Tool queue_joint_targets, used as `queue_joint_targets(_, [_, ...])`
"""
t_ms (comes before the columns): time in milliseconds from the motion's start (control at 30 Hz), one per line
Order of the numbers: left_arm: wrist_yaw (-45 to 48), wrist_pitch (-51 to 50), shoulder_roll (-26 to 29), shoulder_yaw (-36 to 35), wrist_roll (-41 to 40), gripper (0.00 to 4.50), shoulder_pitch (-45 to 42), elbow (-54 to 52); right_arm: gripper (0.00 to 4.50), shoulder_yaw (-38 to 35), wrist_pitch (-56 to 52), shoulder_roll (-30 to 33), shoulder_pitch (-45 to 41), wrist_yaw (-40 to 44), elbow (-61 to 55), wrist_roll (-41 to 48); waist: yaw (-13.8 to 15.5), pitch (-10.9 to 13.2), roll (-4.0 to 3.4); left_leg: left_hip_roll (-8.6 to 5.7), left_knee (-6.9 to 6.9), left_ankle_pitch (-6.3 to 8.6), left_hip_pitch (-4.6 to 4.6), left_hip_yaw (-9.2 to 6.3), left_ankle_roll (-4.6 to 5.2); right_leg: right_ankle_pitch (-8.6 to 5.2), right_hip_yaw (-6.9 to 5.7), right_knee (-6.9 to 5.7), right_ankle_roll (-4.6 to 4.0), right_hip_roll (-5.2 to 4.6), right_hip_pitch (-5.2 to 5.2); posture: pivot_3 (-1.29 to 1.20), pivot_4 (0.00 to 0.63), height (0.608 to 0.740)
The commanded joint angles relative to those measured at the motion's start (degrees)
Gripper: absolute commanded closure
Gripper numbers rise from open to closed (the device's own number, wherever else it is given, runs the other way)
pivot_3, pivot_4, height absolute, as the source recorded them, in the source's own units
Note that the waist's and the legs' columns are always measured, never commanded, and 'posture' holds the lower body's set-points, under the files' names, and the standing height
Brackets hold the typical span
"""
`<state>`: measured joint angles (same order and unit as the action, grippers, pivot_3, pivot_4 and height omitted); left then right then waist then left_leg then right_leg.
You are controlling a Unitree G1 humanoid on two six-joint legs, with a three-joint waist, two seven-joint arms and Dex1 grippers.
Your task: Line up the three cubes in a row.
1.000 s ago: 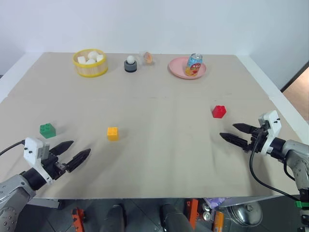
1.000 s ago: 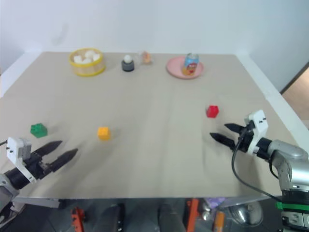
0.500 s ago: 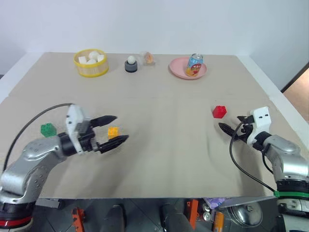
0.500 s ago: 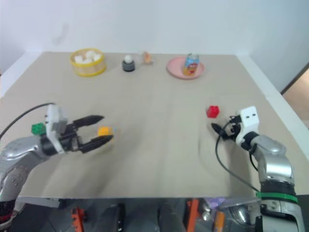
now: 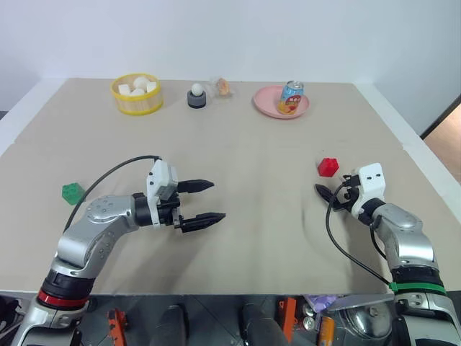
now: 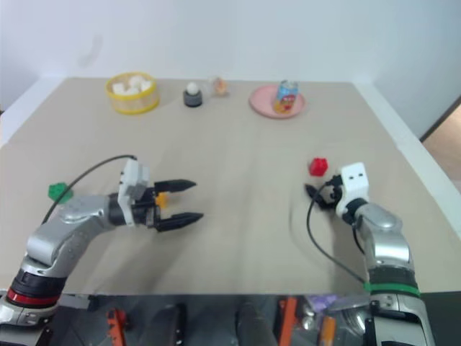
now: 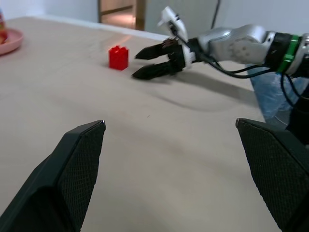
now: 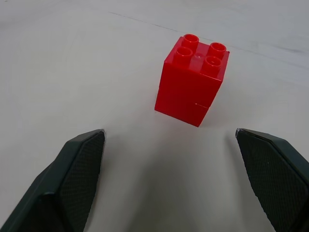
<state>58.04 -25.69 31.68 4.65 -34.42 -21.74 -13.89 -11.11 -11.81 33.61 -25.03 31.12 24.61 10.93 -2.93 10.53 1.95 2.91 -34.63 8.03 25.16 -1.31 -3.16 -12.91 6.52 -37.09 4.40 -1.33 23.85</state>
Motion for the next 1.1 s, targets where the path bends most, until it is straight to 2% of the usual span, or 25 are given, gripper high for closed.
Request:
queue_joint_targets(33, [1.0, 1.6, -0.7, 0.1, 0.7, 0.03, -1.4, 0.3, 0.00, 0.2, 2.1, -0.4, -2.6, -1.0, 1.3, -1.0, 0.0, 0.0, 0.00, 0.00, 0.00, -0.01, -0.01, 0.00, 0.01, 0.01, 0.00, 0.00, 0.01, 0.00, -0.01, 0.00, 0.150, 0.740])
queue_joint_targets(567, [-0.4, 2.0, -2.4, -1.0, 2.1, 0.03, -0.4, -1.1, 0.00, 0.6, 9.7, -1.0, -13.9, -6.0, 18.6, -4.4, -0.1, 0.0, 0.00, -0.02, 0.03, -0.03, 0.00, -0.04, 0.04, -0.02, 0.01, 0.00, 0.05, 0.01, -0.04, 0.00, 0.150, 0.740])
queue_joint_targets(1033, [-0.6, 1.8, -1.1, -2.8, 1.6, 0.03, 0.4, -1.3, 0.00, 0.0, 7.9, -3.0, -14.2, -4.5, 19.2, -2.4, -0.2, 0.0, -0.01, -0.03, 0.06, -0.03, -0.03, -0.08, 0.05, -0.02, 0.01, 0.00, 0.04, 0.02, -0.06, 0.00, 0.150, 0.740])
queue_joint_targets(1067, [-0.6, 2.0, -1.2, -2.8, 1.8, 0.01, 0.0, -0.9, 0.25, 0.1, 7.9, -3.2, -14.2, -4.6, 19.2, -2.5, -0.3, 0.0, -0.01, -0.03, 0.06, -0.03, -0.03, -0.08, 0.04, -0.02, 0.02, 0.00, 0.04, 0.02, -0.06, 0.00, 0.150, 0.740])
queue_joint_targets(1100, [-0.5, 2.2, -1.2, -2.7, 1.9, 0.00, -0.2, -0.6, 0.77, 0.2, 8.0, -3.3, -14.3, -4.6, 19.2, -2.5, -0.4, 0.0, -0.01, -0.03, 0.06, -0.03, -0.03, -0.08, 0.04, -0.02, 0.01, 0.00, 0.05, 0.02, -0.07, 0.00, 0.150, 0.740])
